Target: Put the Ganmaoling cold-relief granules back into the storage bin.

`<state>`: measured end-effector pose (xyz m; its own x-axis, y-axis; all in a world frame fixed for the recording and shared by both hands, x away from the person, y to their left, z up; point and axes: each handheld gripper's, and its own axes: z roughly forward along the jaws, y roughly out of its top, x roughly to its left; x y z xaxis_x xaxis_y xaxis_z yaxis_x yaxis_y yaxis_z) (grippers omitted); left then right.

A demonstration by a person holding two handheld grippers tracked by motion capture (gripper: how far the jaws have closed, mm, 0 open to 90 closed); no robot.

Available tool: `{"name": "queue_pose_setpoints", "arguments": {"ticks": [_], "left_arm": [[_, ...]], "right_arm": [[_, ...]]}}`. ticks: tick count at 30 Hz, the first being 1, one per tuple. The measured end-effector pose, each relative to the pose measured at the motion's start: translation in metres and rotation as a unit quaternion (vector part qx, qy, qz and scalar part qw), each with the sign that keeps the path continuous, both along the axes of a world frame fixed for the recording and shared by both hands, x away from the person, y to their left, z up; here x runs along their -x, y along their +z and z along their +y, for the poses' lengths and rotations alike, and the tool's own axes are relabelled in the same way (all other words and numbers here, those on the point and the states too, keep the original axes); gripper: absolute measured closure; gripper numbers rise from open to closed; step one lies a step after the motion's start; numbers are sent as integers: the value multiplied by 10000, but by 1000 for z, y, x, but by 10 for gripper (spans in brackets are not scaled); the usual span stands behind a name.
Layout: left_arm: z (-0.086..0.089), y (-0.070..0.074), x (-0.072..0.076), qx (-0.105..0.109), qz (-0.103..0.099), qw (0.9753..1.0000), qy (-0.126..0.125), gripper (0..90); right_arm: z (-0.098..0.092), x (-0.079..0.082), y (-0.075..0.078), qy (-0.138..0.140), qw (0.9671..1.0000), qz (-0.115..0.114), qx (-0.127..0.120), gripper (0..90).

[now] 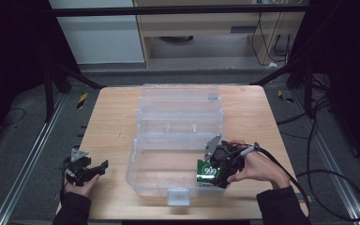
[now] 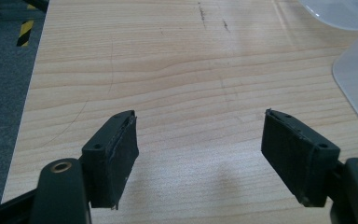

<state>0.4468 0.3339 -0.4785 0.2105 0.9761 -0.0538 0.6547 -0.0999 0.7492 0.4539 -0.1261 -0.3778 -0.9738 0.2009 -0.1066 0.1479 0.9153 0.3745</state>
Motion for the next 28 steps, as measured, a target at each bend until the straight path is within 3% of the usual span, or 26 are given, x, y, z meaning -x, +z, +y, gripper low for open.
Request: {"name": "queue_pose_setpoints", "arguments": {"ticks": [4, 6, 8, 10, 13, 16, 19, 20, 21, 23, 27, 28], "left_arm": [[-1, -1, 0, 16, 31, 10000, 0, 262], [-2, -1, 0, 15, 39, 10000, 1, 263], [-2, -1, 0, 18, 36, 10000, 11, 263], [-1, 0, 1, 17, 9, 10000, 26, 263], [-1, -1, 0, 14, 6, 10000, 38, 263], [-2, -1, 0, -2, 2, 10000, 45, 263], [-4, -1, 0, -20, -4, 10000, 34, 263], [-5, -1, 0, -37, 10, 10000, 20, 263], [-6, -1, 0, -53, 4, 10000, 12, 263], [-6, -1, 1, -39, -18, 10000, 8, 263], [-4, -1, 0, -19, -5, 10000, 37, 261], [-4, -2, -1, -10, 6, 10000, 49, 260]], "right_arm": [[-16, 9, 14, -267, 9988, -223, -358, 125], [-28, 11, 21, -503, 9962, -339, -621, 120], [-41, 12, 25, -839, 9907, -499, -949, 102], [-56, 14, 27, -1178, 9830, -683, -1235, 85], [-79, 19, 20, -1695, 9682, -899, -1608, 56], [-96, 25, 8, -2081, 9532, -974, -1963, 40], [-114, 28, -11, -2610, 9299, -1159, -2320, 34], [-118, 28, -16, -2740, 9241, -1179, -2388, 33], [-124, 27, -23, -2925, 9164, -1210, -2451, 24], [-131, 26, -32, -3217, 9059, -1197, -2482, 39], [-142, 18, -51, -3635, 8906, -1275, -2418, 25], [-145, 16, -57, -3807, 8822, -1327, -2431, 25]]}}
